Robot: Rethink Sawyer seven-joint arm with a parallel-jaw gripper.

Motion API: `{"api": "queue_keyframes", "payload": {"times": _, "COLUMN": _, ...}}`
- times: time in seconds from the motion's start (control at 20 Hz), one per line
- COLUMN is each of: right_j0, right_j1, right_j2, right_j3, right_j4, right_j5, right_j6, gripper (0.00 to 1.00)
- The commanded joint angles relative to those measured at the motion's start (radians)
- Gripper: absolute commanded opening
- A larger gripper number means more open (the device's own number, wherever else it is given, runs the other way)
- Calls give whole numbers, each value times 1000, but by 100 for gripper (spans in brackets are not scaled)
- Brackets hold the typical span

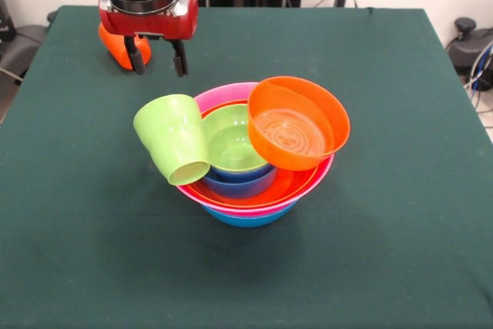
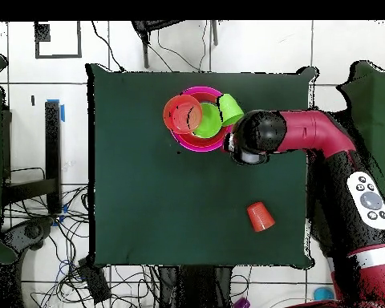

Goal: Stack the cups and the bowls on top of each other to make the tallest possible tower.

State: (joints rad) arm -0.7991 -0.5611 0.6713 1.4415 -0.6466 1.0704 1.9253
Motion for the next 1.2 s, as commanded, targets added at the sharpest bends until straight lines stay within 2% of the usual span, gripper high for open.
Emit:
{"api": "queue_keyframes", "payload": {"times": 0.05, "right_j0": 37, "right_j1": 49, "right_j2": -52, "right_j3": -67, "right_j4": -84, "right_j5": 77, "right_j6": -238, "gripper": 100}}
{"api": "queue_keyframes", "payload": {"times": 0.2, "right_j0": 57, "right_j1": 84, "right_j2": -49, "right_j3": -137, "right_j4": -99, "right_j5": 121, "right_j6": -277, "gripper": 100}}
{"api": "queue_keyframes", "payload": {"times": 0.4, "right_j0": 78, "right_j1": 136, "right_j2": -42, "right_j3": -218, "right_j4": -122, "right_j5": 113, "right_j6": -294, "gripper": 100}}
{"api": "queue_keyframes", "payload": {"times": 0.5, "right_j0": 79, "right_j1": 130, "right_j2": -36, "right_j3": -220, "right_j4": -124, "right_j5": 106, "right_j6": -302, "gripper": 100}}
{"api": "queue_keyframes", "payload": {"times": 0.7, "right_j0": 69, "right_j1": 101, "right_j2": -9, "right_j3": -201, "right_j4": -82, "right_j5": 111, "right_j6": -312, "gripper": 100}}
{"api": "queue_keyframes", "payload": {"times": 0.8, "right_j0": 67, "right_j1": 108, "right_j2": -9, "right_j3": -196, "right_j4": -78, "right_j5": 65, "right_j6": -275, "gripper": 100}}
{"api": "queue_keyframes", "payload": {"times": 0.95, "right_j0": 43, "right_j1": 59, "right_j2": -13, "right_j3": -111, "right_j4": -56, "right_j5": 16, "right_j6": -218, "gripper": 100}}
{"api": "queue_keyframes", "payload": {"times": 1.0, "right_j0": 27, "right_j1": -2, "right_j2": -16, "right_j3": -28, "right_j4": -34, "right_j5": 8, "right_j6": -186, "gripper": 100}}
{"api": "queue_keyframes", "payload": {"times": 1.1, "right_j0": 7, "right_j1": -47, "right_j2": -10, "right_j3": 39, "right_j4": -17, "right_j5": 3, "right_j6": -188, "gripper": 100}}
{"api": "queue_keyframes", "payload": {"times": 1.2, "right_j0": 2, "right_j1": -45, "right_j2": -7, "right_j3": 45, "right_j4": -22, "right_j5": -10, "right_j6": -188, "gripper": 100}}
